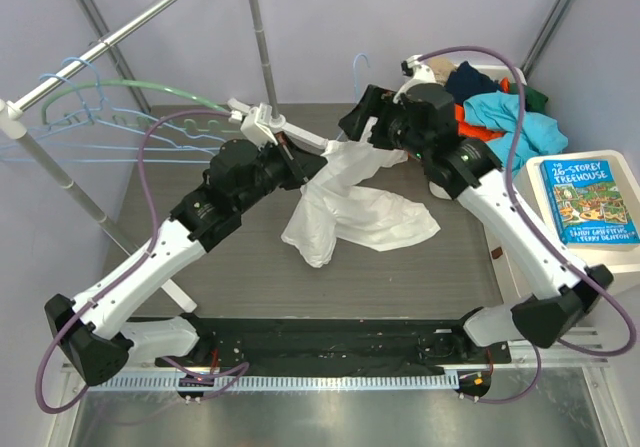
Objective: Place the t-shirt on the hanger
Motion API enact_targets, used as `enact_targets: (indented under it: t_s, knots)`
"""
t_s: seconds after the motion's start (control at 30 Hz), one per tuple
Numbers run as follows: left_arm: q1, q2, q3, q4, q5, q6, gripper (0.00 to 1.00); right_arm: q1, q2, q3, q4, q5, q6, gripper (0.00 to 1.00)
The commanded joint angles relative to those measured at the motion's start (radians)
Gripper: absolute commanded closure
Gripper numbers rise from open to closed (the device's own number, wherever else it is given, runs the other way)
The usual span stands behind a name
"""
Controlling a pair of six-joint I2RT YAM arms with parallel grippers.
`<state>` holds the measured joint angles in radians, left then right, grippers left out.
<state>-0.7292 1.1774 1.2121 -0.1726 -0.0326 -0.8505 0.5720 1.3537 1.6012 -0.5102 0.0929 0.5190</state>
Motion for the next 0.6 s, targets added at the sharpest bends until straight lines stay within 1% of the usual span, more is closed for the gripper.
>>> enact_targets:
  t_s: [0.0,0.03,0.13,0.27,0.3,0.37,0.4,0.43,0.47,0.5,0.53,0.57]
  knots:
    - [-0.01,-0.044,-0.011,0.091,0.005,0.022,1.0,-0.012,0.079,0.042,0.052,-0.079,0.173,0.15]
    - [-0.013,-0.048,-0.016,0.094,0.005,0.022,1.0,-0.015,0.09,0.042,0.056,-0.112,0.18,0.15]
    - [-0.021,-0.059,-0.034,0.107,0.014,0.025,1.0,-0.032,0.134,0.046,0.079,-0.137,0.202,0.19]
    - [-0.039,-0.073,-0.055,0.114,0.02,0.04,1.0,-0.049,0.186,0.069,0.128,-0.179,0.219,0.32]
    - [-0.044,-0.078,-0.062,0.117,0.02,0.05,1.0,-0.053,0.193,0.071,0.137,-0.191,0.22,0.42]
    - [-0.058,-0.085,-0.077,0.12,0.023,0.063,1.0,-0.061,0.208,0.08,0.157,-0.229,0.228,0.53]
    - [-0.064,-0.085,-0.08,0.119,0.026,0.073,1.0,-0.063,0.211,0.08,0.165,-0.245,0.228,0.76]
    - [-0.068,-0.09,-0.089,0.119,0.028,0.089,1.0,-0.063,0.209,0.075,0.176,-0.283,0.217,0.89]
    - [-0.07,-0.093,-0.091,0.12,0.066,0.097,1.0,-0.066,0.208,0.074,0.183,-0.3,0.21,0.99]
    - [-0.068,-0.099,-0.095,0.12,0.079,0.108,0.99,-0.069,0.194,0.063,0.187,-0.321,0.204,0.99]
    - [-0.068,-0.119,-0.098,0.12,0.092,0.141,0.93,-0.07,0.185,0.052,0.193,-0.353,0.194,0.99]
    - [-0.068,-0.131,-0.112,0.12,0.105,0.168,0.84,-0.075,0.174,0.043,0.199,-0.399,0.182,0.99]
